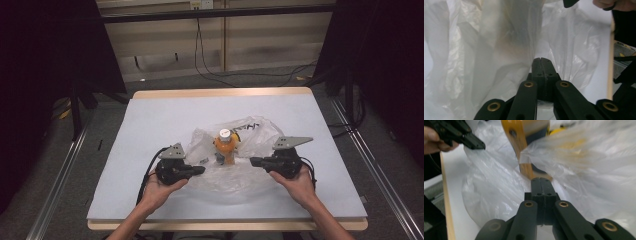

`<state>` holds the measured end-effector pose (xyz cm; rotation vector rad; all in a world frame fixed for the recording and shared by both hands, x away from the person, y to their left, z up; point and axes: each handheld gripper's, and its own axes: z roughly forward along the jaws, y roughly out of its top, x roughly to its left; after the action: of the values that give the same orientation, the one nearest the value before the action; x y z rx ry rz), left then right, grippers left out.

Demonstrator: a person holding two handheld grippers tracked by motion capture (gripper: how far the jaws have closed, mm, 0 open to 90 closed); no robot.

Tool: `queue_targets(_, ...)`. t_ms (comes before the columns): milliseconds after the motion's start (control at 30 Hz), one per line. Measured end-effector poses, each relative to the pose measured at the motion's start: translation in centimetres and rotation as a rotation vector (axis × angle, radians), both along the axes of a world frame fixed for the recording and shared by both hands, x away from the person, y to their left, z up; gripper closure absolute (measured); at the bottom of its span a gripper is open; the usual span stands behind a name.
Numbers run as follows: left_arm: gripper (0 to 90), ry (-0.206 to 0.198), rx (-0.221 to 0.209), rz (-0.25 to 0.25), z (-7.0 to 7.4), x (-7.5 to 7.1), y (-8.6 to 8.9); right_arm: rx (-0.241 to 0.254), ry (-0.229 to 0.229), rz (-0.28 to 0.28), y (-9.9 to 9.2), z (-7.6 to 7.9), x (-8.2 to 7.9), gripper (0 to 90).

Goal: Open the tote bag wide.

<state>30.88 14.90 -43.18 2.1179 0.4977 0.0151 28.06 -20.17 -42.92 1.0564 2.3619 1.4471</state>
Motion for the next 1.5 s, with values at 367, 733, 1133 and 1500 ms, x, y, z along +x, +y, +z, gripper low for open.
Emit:
queue_targets(367, 90.0, -0.049, -0.157, 0.011, 4.7, 1.1, 0.1, 0.043, -0.078, -0.046, -0.3, 3.8, 2.5, 90.0)
queue_targets(733, 90.0, -0.084, -0.216, 0.042, 7.5, 2.7, 0.6, 0.063, -0.095, -0.079, -0.5, 5.1, 3.9, 90.0)
queue_targets(1133, 90.0, 0.052, -0.044, 0.173, 1.4, 11.0, -1.4, -0.025, 0.031, -0.168, -1.2, 0.3, 9.5, 90.0)
queue_targets(1500, 90.0, 0.135, 0.071, 0.161, -4.3, 9.6, -0.4, -0.056, 0.158, -0.247, -3.6, -5.7, 10.3, 90.0)
